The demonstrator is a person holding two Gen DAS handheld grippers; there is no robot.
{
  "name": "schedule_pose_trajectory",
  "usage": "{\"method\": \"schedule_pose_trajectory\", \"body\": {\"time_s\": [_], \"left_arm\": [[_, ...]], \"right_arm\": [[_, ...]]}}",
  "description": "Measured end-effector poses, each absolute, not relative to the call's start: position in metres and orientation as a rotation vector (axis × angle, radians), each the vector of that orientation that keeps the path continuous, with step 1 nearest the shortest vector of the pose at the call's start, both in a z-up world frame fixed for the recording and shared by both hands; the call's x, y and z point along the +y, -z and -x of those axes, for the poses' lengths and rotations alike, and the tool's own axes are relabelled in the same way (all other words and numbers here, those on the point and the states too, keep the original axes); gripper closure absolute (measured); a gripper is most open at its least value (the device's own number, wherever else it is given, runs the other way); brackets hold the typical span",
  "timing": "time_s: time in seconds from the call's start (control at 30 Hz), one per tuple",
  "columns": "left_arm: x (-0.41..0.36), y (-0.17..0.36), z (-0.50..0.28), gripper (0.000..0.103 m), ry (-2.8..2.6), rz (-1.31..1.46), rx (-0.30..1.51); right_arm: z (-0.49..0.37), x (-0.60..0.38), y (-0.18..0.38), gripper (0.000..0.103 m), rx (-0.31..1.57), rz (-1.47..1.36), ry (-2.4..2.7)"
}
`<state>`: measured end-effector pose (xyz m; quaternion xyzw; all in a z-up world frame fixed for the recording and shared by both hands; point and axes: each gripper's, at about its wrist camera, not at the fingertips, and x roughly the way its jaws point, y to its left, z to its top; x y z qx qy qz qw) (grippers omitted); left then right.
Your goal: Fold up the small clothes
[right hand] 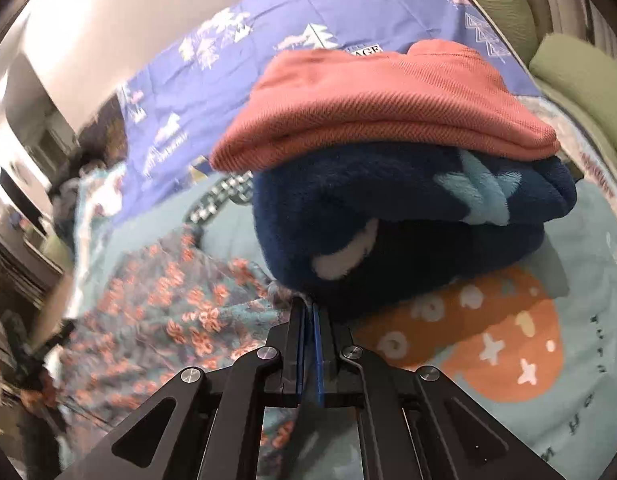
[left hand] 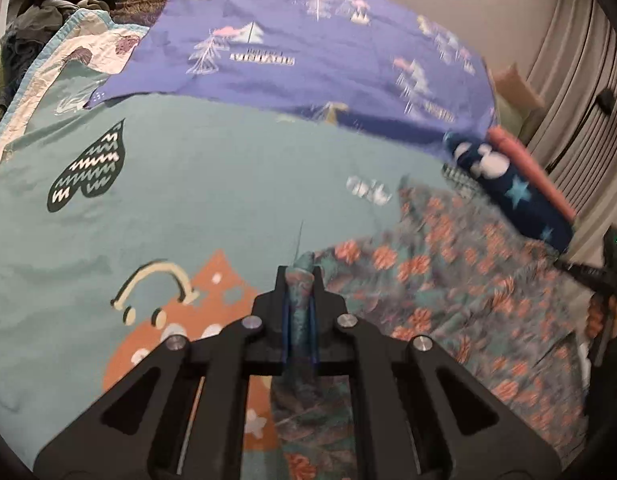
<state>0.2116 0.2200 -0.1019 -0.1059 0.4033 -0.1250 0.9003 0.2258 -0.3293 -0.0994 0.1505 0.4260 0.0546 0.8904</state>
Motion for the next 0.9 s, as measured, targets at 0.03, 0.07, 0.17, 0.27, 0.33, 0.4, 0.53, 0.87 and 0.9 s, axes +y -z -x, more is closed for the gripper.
{"method": "schedule_pose_trajectory", "body": {"time_s": [0.03, 0.07, 0.17, 0.27, 0.33, 0.4, 0.53, 0.87, 0.9], "left_arm": [[0.22, 0.105, -0.211, 0.093, 0.26, 0.23, 0.842], [0.223, 0.107, -0.209, 0.092, 0.258, 0.25, 0.846], [0.233, 0.108, -0.2, 0.081, 0.234, 0.333, 0.851], [0.241, 0.094, -0.181, 0.077, 0.209, 0.345, 0.835], [0.243, 0.081, -0.16, 0.071, 0.228, 0.337, 0.814], [0.238, 0.07, -0.139, 0.057, 0.285, 0.333, 0.8], [0.218, 0.068, -0.118, 0.047, 0.377, 0.33, 0.819], [0.198, 0.104, -0.115, 0.101, 0.209, 0.287, 0.987], [0.202, 0.101, -0.11, 0.101, 0.2, 0.287, 0.974]], "right_arm": [[-0.224, -0.334, 0.103, 0.096, 0.906, -0.308, -0.13], [-0.224, -0.335, 0.107, 0.092, 0.927, -0.322, -0.14], [-0.212, -0.342, 0.11, 0.081, 0.958, -0.405, -0.155], [-0.178, -0.343, 0.1, 0.08, 0.935, -0.369, -0.173], [-0.154, -0.333, 0.089, 0.08, 0.923, -0.316, -0.203], [-0.129, -0.323, 0.082, 0.078, 0.914, -0.25, -0.247], [-0.099, -0.279, 0.084, 0.056, 0.923, -0.056, -0.3], [-0.092, -0.331, 0.119, 0.077, 0.953, -0.318, -0.035], [-0.089, -0.331, 0.118, 0.076, 0.952, -0.305, -0.039]]}}
